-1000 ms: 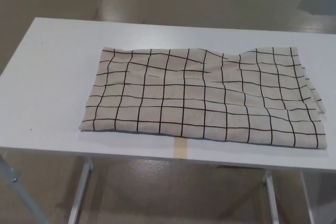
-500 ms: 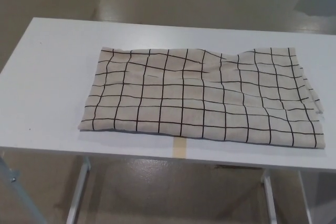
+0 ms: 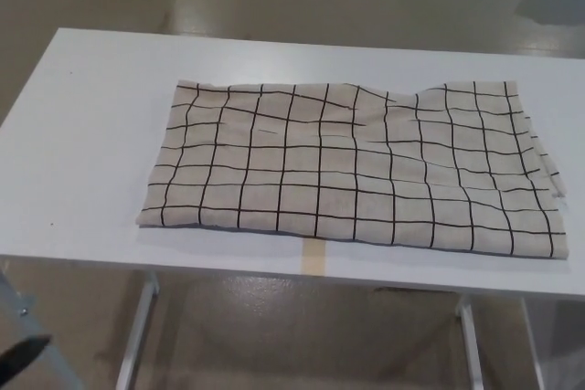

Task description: Use the left hand to fold a white towel with checkered patterns in half.

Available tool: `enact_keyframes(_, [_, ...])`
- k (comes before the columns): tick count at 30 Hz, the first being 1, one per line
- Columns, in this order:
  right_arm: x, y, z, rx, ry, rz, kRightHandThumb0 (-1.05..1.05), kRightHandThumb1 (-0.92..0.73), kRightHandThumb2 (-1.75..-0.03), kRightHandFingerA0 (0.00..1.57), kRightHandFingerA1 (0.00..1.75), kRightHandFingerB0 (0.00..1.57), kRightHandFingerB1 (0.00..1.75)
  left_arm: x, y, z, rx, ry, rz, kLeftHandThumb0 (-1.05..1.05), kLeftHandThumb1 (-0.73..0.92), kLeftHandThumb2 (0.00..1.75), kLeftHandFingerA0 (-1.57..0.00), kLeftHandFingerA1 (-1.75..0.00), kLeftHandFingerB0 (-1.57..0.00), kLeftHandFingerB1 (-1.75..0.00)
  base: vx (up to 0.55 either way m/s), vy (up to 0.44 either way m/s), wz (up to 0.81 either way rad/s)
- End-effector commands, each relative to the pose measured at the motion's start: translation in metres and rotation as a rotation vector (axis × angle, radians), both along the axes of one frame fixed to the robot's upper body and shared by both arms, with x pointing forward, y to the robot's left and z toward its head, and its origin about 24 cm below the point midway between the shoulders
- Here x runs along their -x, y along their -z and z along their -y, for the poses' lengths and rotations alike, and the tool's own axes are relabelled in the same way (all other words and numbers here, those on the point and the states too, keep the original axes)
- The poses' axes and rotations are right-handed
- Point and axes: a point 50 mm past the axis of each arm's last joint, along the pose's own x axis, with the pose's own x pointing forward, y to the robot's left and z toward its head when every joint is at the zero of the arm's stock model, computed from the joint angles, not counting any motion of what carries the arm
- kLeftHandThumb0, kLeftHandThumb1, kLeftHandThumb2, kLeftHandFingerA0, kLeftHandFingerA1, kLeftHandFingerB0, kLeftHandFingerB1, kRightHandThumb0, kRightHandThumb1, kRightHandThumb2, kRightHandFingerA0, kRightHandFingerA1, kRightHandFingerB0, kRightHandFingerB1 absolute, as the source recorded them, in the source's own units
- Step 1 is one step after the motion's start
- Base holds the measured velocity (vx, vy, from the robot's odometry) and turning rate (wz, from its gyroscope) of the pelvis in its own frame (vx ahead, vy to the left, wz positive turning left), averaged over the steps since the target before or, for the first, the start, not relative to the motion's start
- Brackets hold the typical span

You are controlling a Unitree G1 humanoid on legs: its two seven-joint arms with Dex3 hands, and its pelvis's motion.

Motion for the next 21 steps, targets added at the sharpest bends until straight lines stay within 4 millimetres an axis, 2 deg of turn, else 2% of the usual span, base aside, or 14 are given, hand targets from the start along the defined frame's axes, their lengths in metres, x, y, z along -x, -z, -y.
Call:
enact_keyframes(1, [-0.005,-0.004,0.003,0.068,-0.02,-0.016,-0.39,-0.56,-0.57,0.61,0.69,0.55,0.56,-0.031,-0.034,0.032,-0.308,0.112,0.113,-0.39,0.27,0.57,-0.05,-0.26,-0.09,-0.26,0.0,0.0,0.0])
enact_keyframes(4, [-0.005,-0.005,0.004,0.048,-0.015,-0.006,-0.38,-0.56,-0.56,0.62,0.69,0.56,0.56,-0.044,-0.039,0.04,-0.371,0.14,0.097,-0.46,0.27,0.59,-0.05,-0.22,-0.08,-0.25,0.0,0.0,0.0])
enact_keyframes(5, [-0.005,-0.005,0.004,0.039,-0.014,-0.005,-0.38,-0.56,-0.56,0.64,0.7,0.56,0.56,-0.049,-0.039,0.044,-0.39,0.151,0.091,-0.48,0.35,0.51,-0.04,-0.27,-0.09,-0.26,0.0,0.0,0.0])
enact_keyframes(8, [-0.008,-0.006,0.003,0.034,-0.011,0.002,-0.39,-0.56,-0.56,0.64,0.71,0.56,0.56,-0.064,-0.038,0.052,-0.451,0.181,0.071,-0.5,0.37,0.52,-0.06,-0.26,-0.1,-0.25,0.0,0.0,0.0])
enact_keyframes(9, [-0.01,-0.007,0.003,0.035,-0.009,0.009,-0.39,-0.56,-0.56,0.64,0.71,0.56,0.56,-0.07,-0.037,0.056,-0.482,0.189,0.064,-0.52,0.35,0.69,-0.06,-0.26,-0.08,-0.27,0.0,0.0,0.0])
enact_keyframes(11, [-0.013,-0.008,0.003,0.044,-0.009,0.019,-0.39,-0.57,-0.56,0.63,0.71,0.55,0.56,-0.082,-0.035,0.062,-0.542,0.205,0.048,-0.55,0.36,0.69,-0.07,-0.24,-0.09,-0.26,0.0,0.0,0.0])
enact_keyframes(12, [-0.014,-0.008,0.002,0.048,-0.008,0.021,-0.39,-0.57,-0.56,0.63,0.71,0.55,0.56,-0.085,-0.033,0.064,-0.557,0.21,0.038,-0.55,0.42,0.53,-0.05,-0.25,-0.09,-0.25,0.0,0.0,0.0])
enact_keyframes(13, [-0.015,-0.008,0.002,0.053,-0.007,0.023,-0.39,-0.57,-0.56,0.63,0.71,0.55,0.56,-0.091,-0.031,0.066,-0.584,0.218,0.02,-0.53,0.36,0.74,0.0,-0.25,-0.11,-0.29,0.0,0.0,0.0])
enact_keyframes(15, [-0.017,-0.008,0.002,0.06,-0.01,0.022,-0.39,-0.56,-0.56,0.63,0.71,0.55,0.56,-0.097,-0.027,0.069,-0.616,0.224,-0.002,-0.55,0.37,0.74,-0.03,-0.23,-0.1,-0.28,0.0,0.0,0.0])
enact_keyframes(16, [-0.018,-0.009,0.002,0.057,-0.01,0.02,-0.38,-0.56,-0.56,0.64,0.71,0.55,0.56,-0.102,-0.022,0.071,-0.644,0.225,-0.023,-0.64,0.42,0.73,-0.1,-0.14,-0.11,-0.22,0.0,0.0,0.0])
enact_keyframes(21, [-0.02,-0.01,0.003,0.056,-0.018,0.02,-0.38,-0.56,-0.56,0.64,0.7,0.55,0.56,-0.124,-0.001,0.08,-0.724,0.222,-0.127,-0.63,0.41,0.75,-0.08,-0.13,-0.08,-0.23,0.0,0.0,0.0])
